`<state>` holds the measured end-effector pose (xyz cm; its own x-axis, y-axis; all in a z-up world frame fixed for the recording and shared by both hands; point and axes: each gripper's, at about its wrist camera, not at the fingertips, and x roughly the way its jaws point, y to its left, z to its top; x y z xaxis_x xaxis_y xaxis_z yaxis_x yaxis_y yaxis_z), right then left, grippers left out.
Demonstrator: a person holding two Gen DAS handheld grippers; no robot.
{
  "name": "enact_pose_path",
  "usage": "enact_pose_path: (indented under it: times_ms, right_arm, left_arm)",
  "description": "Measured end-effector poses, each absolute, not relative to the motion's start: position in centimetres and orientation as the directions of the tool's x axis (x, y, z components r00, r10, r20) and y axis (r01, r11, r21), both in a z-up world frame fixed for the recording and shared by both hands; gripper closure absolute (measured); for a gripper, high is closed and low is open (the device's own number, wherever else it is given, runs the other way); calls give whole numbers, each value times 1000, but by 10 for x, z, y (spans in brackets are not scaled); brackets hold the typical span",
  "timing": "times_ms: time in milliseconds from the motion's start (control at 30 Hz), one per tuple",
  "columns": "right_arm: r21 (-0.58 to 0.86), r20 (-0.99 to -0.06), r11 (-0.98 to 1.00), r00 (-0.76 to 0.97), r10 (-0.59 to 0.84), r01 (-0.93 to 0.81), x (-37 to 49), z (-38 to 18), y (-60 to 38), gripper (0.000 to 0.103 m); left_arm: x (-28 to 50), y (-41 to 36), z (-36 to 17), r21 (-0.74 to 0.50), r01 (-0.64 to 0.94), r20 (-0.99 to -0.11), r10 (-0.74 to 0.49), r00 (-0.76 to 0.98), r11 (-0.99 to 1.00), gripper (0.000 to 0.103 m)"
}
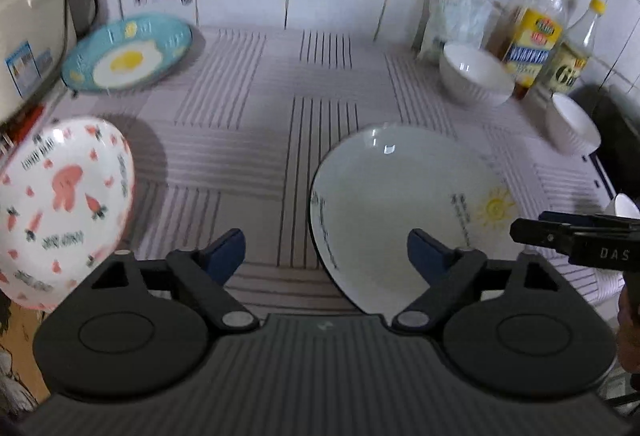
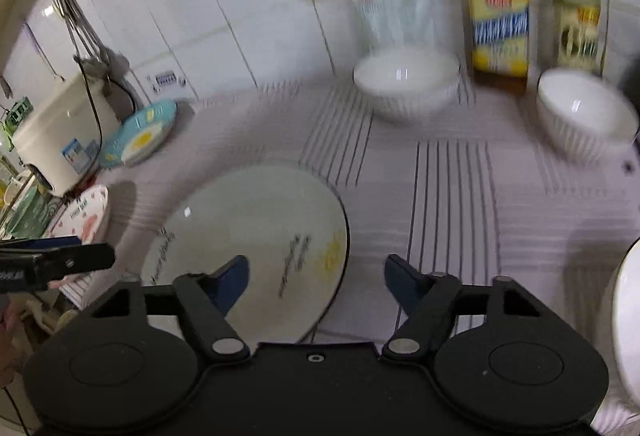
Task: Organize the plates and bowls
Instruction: 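Reach the right tool to the white sun plate rim and grasp it, then lift the white sun plate with the right tool and set it upright against the wall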
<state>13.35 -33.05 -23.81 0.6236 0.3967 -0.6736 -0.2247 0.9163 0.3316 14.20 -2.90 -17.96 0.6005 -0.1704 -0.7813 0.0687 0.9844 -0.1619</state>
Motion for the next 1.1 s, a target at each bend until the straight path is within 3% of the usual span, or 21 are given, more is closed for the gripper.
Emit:
enact_pose_path:
  times_ms: [167,233,333,433,633,800,1100]
  right_arm:
    - [387,-710,897,551,438,-214,152,-260,-333,53]
    - [418,-713,882,525,466,-216,160,-266,-334,66]
    - [401,-736,882,486,471,-247,172,-269,-330,82]
    - [413,-744,866,445,499,-281,182,-271,-335,82]
    - [476,-722,827,404,561,-298,190,-277,-346,84]
    - [576,-694,789,380,611,-217,201,-283,-355,85]
    - [566,-676,764,356,646,-310,214,-271,-351,83]
  left_arm:
    - [154,-29,-200,-212,67,-826,-215,521,975,41]
    - [160,-26,-204,-211,60,-840,-212,499,976,67]
    - [169,-17,-210,-244,52,-849,-239,471,968,80]
    - [176,-9,-215,-301,34,-852,-285,439,953,81]
    - [186,-24,-225,-303,62,-866,-301,399,951,83]
    - [188,-31,-223,-269,65,-885,-273,377,961,82]
    - [199,-36,-183,-148,143,-879,-197,435,979,81]
